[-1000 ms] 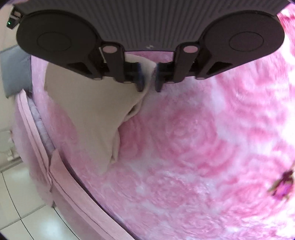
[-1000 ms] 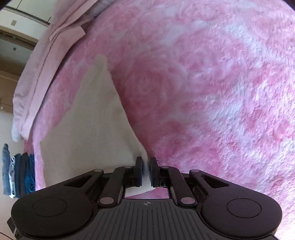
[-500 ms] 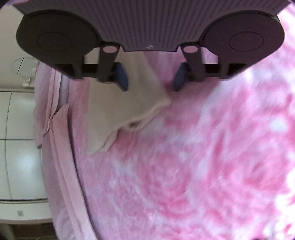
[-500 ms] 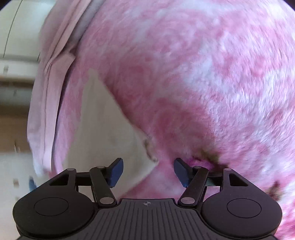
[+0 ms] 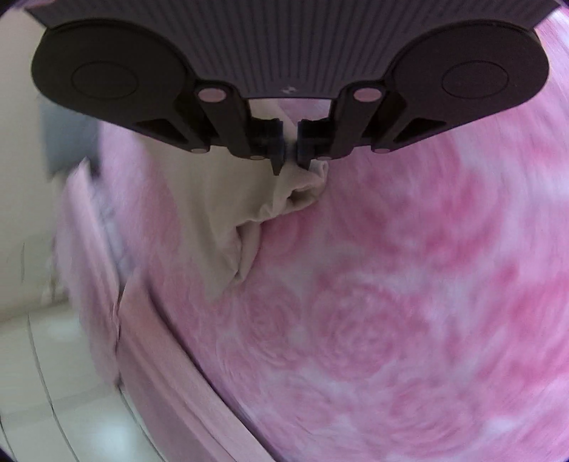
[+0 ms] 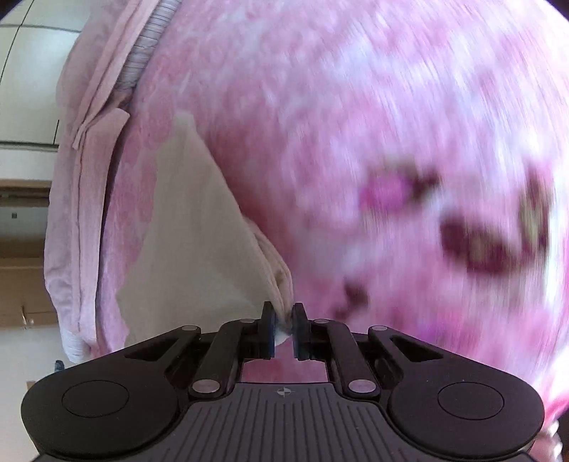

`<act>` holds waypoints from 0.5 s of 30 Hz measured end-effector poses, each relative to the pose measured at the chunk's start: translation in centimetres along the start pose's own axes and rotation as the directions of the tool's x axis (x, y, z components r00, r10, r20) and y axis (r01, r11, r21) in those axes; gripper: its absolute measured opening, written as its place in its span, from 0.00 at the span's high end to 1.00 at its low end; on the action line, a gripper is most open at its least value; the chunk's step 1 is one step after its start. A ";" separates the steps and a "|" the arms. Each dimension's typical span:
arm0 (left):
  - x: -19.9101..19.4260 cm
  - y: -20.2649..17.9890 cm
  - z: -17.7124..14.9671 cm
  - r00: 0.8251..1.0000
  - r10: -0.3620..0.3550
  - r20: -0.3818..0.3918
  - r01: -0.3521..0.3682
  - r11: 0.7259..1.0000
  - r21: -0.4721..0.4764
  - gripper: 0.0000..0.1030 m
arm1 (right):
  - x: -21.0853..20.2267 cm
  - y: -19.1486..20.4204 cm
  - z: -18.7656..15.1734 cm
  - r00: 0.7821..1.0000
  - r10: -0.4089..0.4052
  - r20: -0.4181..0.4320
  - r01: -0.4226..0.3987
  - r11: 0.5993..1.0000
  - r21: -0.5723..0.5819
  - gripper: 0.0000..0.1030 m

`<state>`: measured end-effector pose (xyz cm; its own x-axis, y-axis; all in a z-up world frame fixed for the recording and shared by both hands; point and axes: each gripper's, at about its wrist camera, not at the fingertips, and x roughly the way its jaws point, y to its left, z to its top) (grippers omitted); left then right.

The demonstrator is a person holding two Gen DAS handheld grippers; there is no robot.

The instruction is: Fold clothes

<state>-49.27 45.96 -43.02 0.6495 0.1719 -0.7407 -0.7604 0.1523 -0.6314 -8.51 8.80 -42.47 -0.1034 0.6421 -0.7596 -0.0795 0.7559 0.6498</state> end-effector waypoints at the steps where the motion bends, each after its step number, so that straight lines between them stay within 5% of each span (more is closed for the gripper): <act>1: 0.2 -0.3 0.0 1.000 0.013 -0.024 -0.012 1.000 0.027 0.90 | 0.0 -0.1 -0.6 1.000 0.000 0.006 0.000 1.000 0.014 0.91; 4: -0.5 0.0 -2.0 0.999 0.034 -0.012 -0.034 0.999 -0.024 0.73 | -0.6 1.1 0.3 0.999 -0.036 0.010 0.036 0.999 -0.036 0.55; 9: -2.2 1.0 -7.6 0.999 0.050 0.020 -0.045 0.976 -0.213 0.69 | -3.4 3.6 4.2 0.994 -0.101 0.042 0.109 0.956 -0.273 0.53; 15: -2.3 -2.2 -13.9 0.993 0.099 0.058 -0.082 0.967 -0.241 0.69 | -4.7 5.1 8.8 0.986 -0.164 -0.026 0.128 0.849 -0.513 0.53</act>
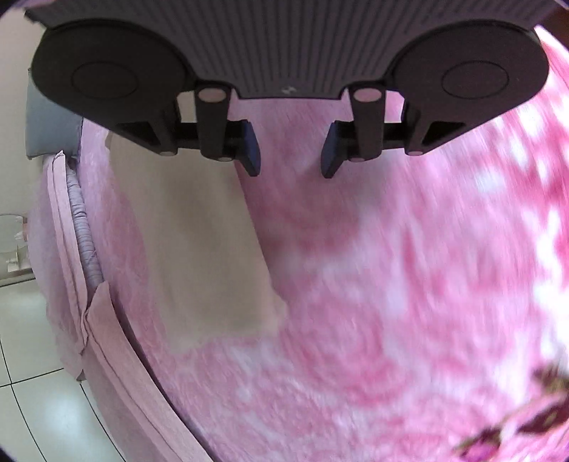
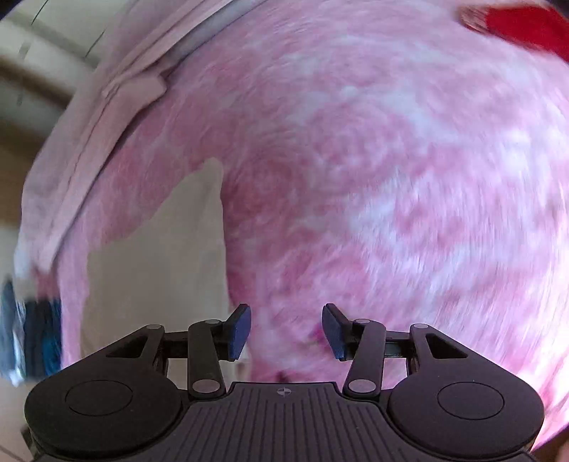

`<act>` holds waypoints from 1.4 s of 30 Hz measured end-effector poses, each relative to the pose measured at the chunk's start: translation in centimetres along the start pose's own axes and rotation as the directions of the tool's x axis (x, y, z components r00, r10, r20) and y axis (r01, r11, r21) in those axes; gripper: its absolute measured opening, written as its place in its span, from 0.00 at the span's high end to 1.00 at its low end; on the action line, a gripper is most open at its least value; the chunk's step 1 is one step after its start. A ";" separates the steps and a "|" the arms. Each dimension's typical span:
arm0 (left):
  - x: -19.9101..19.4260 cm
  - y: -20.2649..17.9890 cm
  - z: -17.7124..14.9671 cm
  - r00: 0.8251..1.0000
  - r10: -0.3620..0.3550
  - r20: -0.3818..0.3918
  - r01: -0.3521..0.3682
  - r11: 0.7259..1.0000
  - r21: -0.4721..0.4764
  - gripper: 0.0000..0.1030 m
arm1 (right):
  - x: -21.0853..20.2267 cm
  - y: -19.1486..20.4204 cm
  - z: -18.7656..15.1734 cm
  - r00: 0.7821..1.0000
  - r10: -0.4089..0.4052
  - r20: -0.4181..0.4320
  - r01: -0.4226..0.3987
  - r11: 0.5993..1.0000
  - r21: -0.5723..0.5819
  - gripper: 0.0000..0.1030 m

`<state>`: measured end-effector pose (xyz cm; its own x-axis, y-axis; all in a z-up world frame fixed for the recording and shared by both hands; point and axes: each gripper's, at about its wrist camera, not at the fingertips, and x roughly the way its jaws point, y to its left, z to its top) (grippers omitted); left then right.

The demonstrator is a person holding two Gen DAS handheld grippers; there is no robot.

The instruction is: Fold clothes

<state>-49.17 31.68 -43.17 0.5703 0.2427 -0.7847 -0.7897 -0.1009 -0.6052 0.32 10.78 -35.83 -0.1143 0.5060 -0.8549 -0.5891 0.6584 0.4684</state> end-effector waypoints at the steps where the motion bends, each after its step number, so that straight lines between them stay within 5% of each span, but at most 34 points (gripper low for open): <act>1: 0.3 -0.7 -0.9 1.000 0.001 0.003 -0.001 1.000 -0.014 0.69 | 0.4 0.0 0.9 0.999 0.013 -0.037 -0.016 0.998 -0.060 0.53; 5: 0.1 -3.0 -6.9 0.996 0.032 0.081 -0.019 0.989 -0.150 0.68 | 3.4 -0.1 5.3 0.975 0.075 -0.210 -0.129 0.958 -0.256 0.53; 8: 0.3 -5.3 -13.4 0.985 0.050 0.164 -0.002 0.960 -0.282 0.64 | 6.1 -0.4 9.1 0.925 0.124 -0.358 -0.262 0.891 -0.370 0.53; 12: 2.5 -8.8 -21.5 0.979 0.028 0.201 0.060 0.907 -0.417 0.64 | 8.2 -0.1 13.8 0.862 0.070 -0.502 -0.365 0.772 -0.520 0.53; 16: 3.8 -11.5 -25.4 0.961 0.023 0.275 0.119 0.864 -0.490 0.63 | 9.4 0.0 17.2 0.814 0.061 -0.577 -0.445 0.703 -0.554 0.53; 18: 4.0 -12.4 -26.3 0.943 0.055 0.327 0.127 0.851 -0.509 0.59 | 10.2 0.3 18.7 0.784 0.097 -0.613 -0.496 0.691 -0.526 0.48; 20: 4.3 -13.1 -26.8 0.928 0.070 0.366 0.142 0.842 -0.521 0.58 | 11.3 1.1 20.4 0.750 0.142 -0.646 -0.552 0.672 -0.494 0.28; 23: 4.8 -13.7 -27.4 0.907 0.092 0.412 0.157 0.831 -0.533 0.58 | 13.3 3.4 23.1 0.709 0.177 -0.683 -0.619 0.619 -0.483 0.28; 28: 5.7 -13.0 -28.0 0.877 0.120 0.466 0.191 0.802 -0.566 0.56 | 18.4 7.7 24.2 0.645 0.120 -0.755 -0.680 0.540 -0.495 0.28; 32: 6.8 -12.7 -27.8 0.859 0.091 0.503 0.236 0.801 -0.549 0.57 | 22.6 9.5 23.6 0.556 0.094 -0.826 -0.728 0.535 -0.429 0.28; 34: 7.6 -12.8 -27.4 0.857 0.062 0.512 0.266 0.797 -0.542 0.60 | 23.9 10.1 23.4 0.509 0.109 -0.854 -0.755 0.533 -0.382 0.29; 36: 8.3 -12.8 -27.1 0.862 0.033 0.506 0.279 0.802 -0.528 0.82 | 24.7 10.5 22.9 0.471 0.117 -0.874 -0.774 0.530 -0.346 0.29; 37: 8.6 -12.8 -27.1 0.868 0.024 0.496 0.274 0.811 -0.517 0.90 | 24.9 10.8 22.5 0.465 0.107 -0.879 -0.781 0.518 -0.350 0.34; 38: 8.9 -12.8 -27.1 0.874 0.014 0.486 0.269 0.819 -0.507 0.95 | 25.0 11.0 22.0 0.467 0.084 -0.880 -0.781 0.505 -0.366 0.67; 39: 8.9 -12.7 -27.0 0.875 0.005 0.484 0.272 0.822 -0.500 0.96 | 25.1 11.1 21.4 0.468 0.056 -0.882 -0.779 0.498 -0.382 0.80; 42: 8.3 -12.1 -26.9 0.872 -0.027 0.488 0.293 0.829 -0.476 0.96 | 24.8 10.9 20.9 0.484 0.064 -0.873 -0.777 0.491 -0.395 0.84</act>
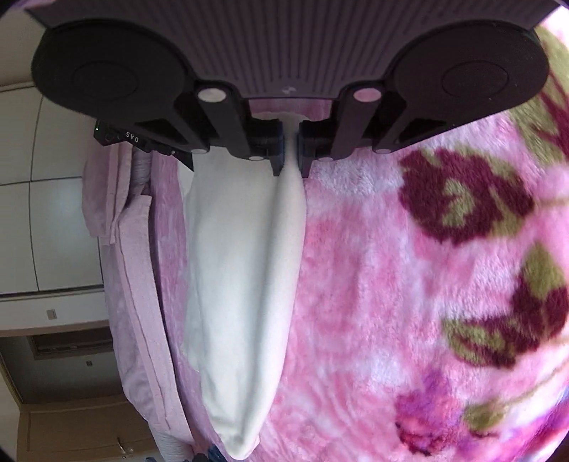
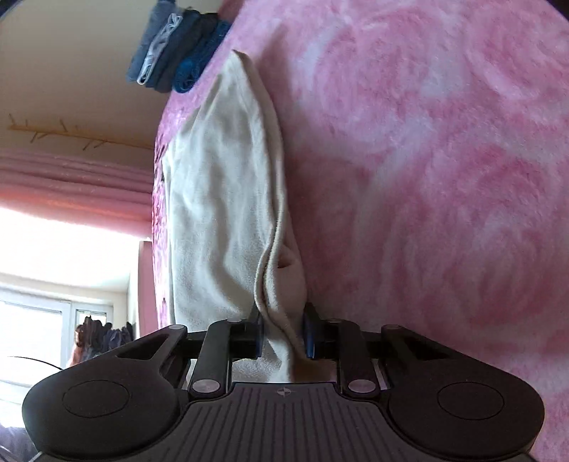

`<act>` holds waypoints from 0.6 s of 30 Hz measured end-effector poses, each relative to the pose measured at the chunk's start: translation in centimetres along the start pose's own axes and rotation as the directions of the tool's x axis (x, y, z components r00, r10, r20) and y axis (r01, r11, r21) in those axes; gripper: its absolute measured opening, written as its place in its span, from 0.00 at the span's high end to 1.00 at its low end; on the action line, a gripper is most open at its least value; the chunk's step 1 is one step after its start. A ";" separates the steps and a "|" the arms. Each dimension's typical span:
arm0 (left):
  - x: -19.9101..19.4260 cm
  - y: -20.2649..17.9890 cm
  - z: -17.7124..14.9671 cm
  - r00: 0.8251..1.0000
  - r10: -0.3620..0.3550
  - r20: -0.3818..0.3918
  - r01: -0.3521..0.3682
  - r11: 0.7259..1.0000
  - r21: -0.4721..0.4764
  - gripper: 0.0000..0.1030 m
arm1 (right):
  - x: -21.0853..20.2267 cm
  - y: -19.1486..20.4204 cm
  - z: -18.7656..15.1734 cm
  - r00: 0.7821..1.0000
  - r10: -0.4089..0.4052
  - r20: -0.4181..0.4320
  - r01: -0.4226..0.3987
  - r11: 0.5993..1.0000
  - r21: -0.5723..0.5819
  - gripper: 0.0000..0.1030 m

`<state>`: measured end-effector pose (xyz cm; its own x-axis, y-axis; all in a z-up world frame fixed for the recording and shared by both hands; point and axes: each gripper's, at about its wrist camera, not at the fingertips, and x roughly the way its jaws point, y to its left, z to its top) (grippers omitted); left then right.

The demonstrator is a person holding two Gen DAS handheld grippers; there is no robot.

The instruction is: Fold clothes

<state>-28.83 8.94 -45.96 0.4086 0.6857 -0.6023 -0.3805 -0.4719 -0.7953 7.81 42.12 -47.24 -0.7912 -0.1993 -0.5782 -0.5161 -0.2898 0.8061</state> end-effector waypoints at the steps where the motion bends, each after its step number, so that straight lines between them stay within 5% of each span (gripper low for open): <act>1: -0.5 -0.1 0.3 1.000 -0.009 -0.009 0.009 1.000 0.023 0.97 | -0.3 0.1 -0.4 1.000 0.004 0.016 -0.004 1.000 0.011 0.85; 8: -6.4 0.9 3.8 0.998 0.027 -0.065 -0.017 0.987 0.163 0.97 | -1.1 2.9 -6.6 0.995 0.039 0.094 -0.052 0.989 0.141 0.87; 13: -9.4 2.8 5.1 0.982 0.124 -0.140 -0.082 0.958 0.275 0.95 | 0.5 5.6 -15.1 0.986 0.059 0.158 -0.102 0.953 0.286 0.87; 15: -9.1 3.5 5.0 0.966 0.200 -0.162 -0.142 0.939 0.312 0.88 | 0.9 5.8 -17.2 0.982 -0.010 0.190 -0.053 0.944 0.324 0.86; 17: -9.1 3.3 5.2 0.955 0.249 -0.160 -0.180 0.918 0.353 0.86 | 1.1 5.9 -18.7 0.974 -0.082 0.211 -0.002 0.929 0.371 0.61; 18: -9.4 2.9 5.4 0.954 0.262 -0.144 -0.194 0.908 0.371 0.85 | 0.6 5.9 -18.8 0.972 -0.096 0.215 0.004 0.920 0.392 0.61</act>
<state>-38.26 4.14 -42.24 0.4096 0.4508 -0.7931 -0.7323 -0.3560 -0.5806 10.42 22.71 -45.24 -0.7901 0.0349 -0.6120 -0.6065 0.1001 0.7887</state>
